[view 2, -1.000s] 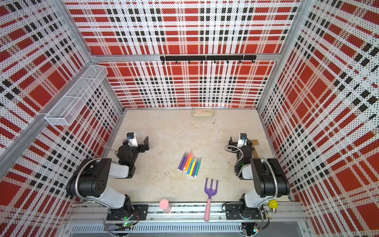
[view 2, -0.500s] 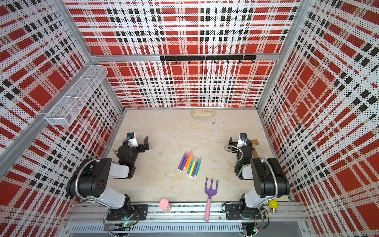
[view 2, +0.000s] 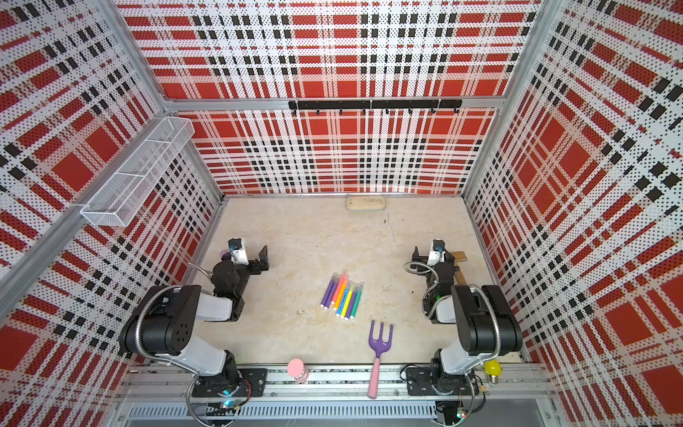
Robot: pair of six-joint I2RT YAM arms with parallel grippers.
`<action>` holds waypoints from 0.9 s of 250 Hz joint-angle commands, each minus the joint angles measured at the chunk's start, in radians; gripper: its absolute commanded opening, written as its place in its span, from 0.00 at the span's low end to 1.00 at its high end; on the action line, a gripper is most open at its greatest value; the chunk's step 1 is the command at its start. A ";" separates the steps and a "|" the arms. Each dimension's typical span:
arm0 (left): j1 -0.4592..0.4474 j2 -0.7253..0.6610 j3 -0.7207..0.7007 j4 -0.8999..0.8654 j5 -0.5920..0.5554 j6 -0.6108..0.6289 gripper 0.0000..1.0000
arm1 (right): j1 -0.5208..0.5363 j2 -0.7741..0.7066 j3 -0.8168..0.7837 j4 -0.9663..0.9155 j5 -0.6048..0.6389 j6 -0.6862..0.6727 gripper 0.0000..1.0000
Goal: Remove pen caps from pens
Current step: Pick up the pen from the center of the table.
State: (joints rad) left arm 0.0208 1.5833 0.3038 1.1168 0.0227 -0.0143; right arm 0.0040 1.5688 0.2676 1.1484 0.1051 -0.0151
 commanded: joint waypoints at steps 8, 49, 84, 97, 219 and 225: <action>0.009 -0.013 0.004 0.023 0.018 -0.002 0.99 | -0.004 -0.012 0.011 0.039 -0.001 -0.008 1.00; 0.013 -0.011 0.004 0.023 0.020 -0.006 0.99 | -0.003 -0.012 0.013 0.035 -0.002 -0.007 1.00; 0.000 -0.015 0.006 0.017 -0.019 0.000 0.99 | -0.003 -0.012 0.012 0.035 -0.003 -0.007 1.00; -0.017 -0.049 0.016 -0.026 -0.111 -0.009 0.99 | -0.004 -0.013 0.010 0.037 -0.005 -0.008 1.00; -0.538 -0.418 0.386 -0.860 -0.446 0.093 0.99 | 0.088 -0.487 0.381 -0.852 -0.157 0.248 1.00; -0.581 -0.401 0.397 -0.889 -0.495 0.095 0.99 | 0.105 -0.486 0.410 -0.897 -0.161 0.245 1.00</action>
State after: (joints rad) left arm -0.3912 1.1374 0.6403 0.5423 -0.2855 0.0216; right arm 0.0395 1.1023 0.5858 0.5491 -0.0120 0.1436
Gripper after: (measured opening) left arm 0.994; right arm 0.999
